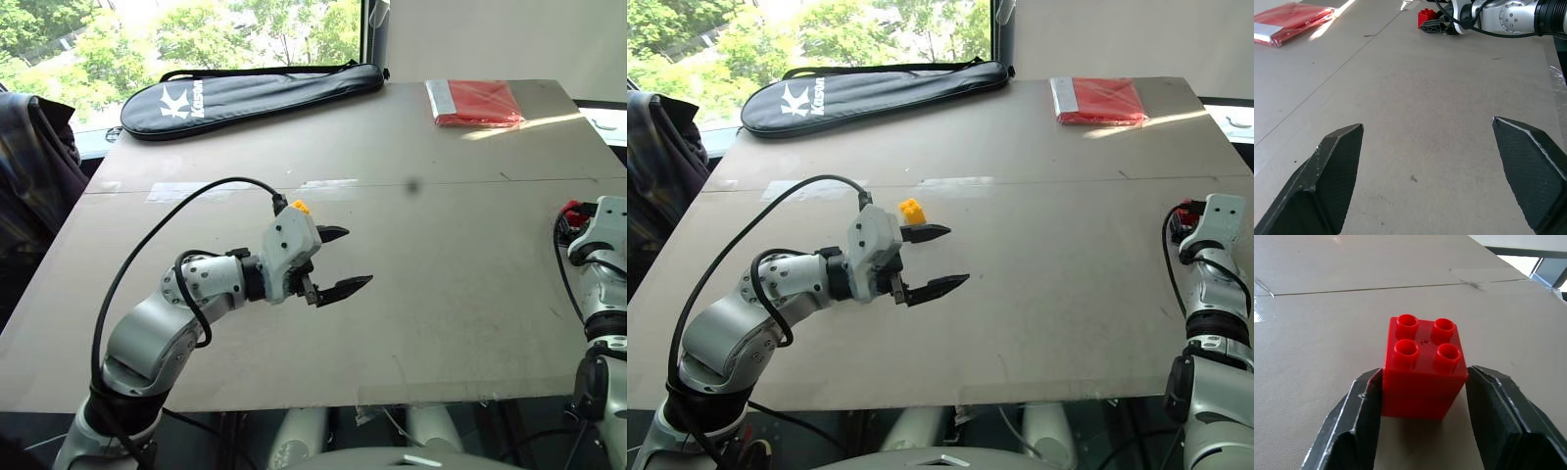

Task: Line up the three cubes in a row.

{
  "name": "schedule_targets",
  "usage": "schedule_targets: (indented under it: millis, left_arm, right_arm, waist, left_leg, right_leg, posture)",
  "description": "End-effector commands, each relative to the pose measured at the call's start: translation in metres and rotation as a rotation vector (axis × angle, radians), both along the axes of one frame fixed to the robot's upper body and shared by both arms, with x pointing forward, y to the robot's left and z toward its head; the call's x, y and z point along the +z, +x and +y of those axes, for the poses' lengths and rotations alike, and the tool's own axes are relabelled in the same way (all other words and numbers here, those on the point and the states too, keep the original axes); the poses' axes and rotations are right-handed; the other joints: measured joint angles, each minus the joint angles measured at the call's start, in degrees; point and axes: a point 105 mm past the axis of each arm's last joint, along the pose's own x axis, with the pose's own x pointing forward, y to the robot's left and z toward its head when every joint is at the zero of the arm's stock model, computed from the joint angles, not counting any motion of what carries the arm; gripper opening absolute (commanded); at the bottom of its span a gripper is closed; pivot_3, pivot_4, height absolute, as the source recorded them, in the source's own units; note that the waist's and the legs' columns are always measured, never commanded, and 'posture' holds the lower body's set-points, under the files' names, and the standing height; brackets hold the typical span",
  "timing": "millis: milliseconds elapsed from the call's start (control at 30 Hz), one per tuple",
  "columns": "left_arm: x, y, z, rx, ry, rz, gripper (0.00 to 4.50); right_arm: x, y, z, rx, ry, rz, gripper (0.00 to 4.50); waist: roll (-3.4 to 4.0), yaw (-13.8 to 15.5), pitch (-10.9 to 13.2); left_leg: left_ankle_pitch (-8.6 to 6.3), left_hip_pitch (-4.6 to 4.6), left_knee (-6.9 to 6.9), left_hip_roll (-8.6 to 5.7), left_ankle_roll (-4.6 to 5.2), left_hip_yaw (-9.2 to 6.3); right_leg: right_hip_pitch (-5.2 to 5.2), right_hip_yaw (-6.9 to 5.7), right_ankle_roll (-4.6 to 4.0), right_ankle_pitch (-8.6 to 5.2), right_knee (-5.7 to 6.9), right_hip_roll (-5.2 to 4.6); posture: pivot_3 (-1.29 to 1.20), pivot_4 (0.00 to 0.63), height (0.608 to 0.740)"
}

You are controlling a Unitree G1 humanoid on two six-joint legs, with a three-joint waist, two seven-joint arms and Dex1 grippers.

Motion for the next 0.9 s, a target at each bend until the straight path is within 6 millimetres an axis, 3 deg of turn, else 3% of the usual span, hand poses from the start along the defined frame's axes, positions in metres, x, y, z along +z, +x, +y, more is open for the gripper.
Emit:
schedule_targets:
  millis: [33, 200, 600, 900]
  left_arm:
    - [0.008, -0.004, 0.0, -0.009, -0.002, -0.044, 4.31]
    - [0.006, -0.005, 0.001, 0.0, 0.005, -0.038, 4.31]
    - [0.003, -0.005, 0.002, 0.009, 0.002, -0.03, 4.31]
    - [0.004, 0.001, 0.001, 0.009, 0.006, -0.036, 4.31]
  right_arm:
    - [0.021, 0.002, -0.007, -0.012, 0.005, -0.075, 2.1]
    - [0.027, 0.001, -0.005, 0.006, 0.022, -0.114, 2.1]
    - [0.034, -0.025, 0.013, 0.058, -0.002, -0.161, 2.1]
    - [0.03, -0.008, 0.001, -0.01, 0.017, -0.125, 2.1]
  waist:
    - [0.0, 0.0, 0.0]
    - [0.0, 0.0, 0.0]
    - [0.01, 0.08, 0.0]
    - [-0.01, 0.03, 0.01]
  left_leg:
    - [0.0, 0.0, 0.0, 0.0, 0.0, 0.0]
    - [0.0, 0.0, 0.0, 0.0, 0.0, 0.0]
    - [0.0, 0.02, 0.01, 0.0, 0.0, -0.06]
    - [-0.01, 0.15, 0.01, 0.01, 0.02, 0.09]
  right_leg:
    - [0.0, 0.02, 0.0, 0.0, 0.0, 0.0]
    - [0.0, 0.08, 0.0, 0.0, 0.0, 0.0]
    - [0.0, 0.09, 0.01, 0.0, 0.06, -0.01]
    - [0.01, 0.03, -0.04, 0.03, 0.16, 0.05]
  posture:
    - [0.0, 0.15, 0.694]
    - [0.0, 0.15, 0.694]
    - [0.0, 0.15, 0.694]
    - [0.0, 0.15, 0.694]
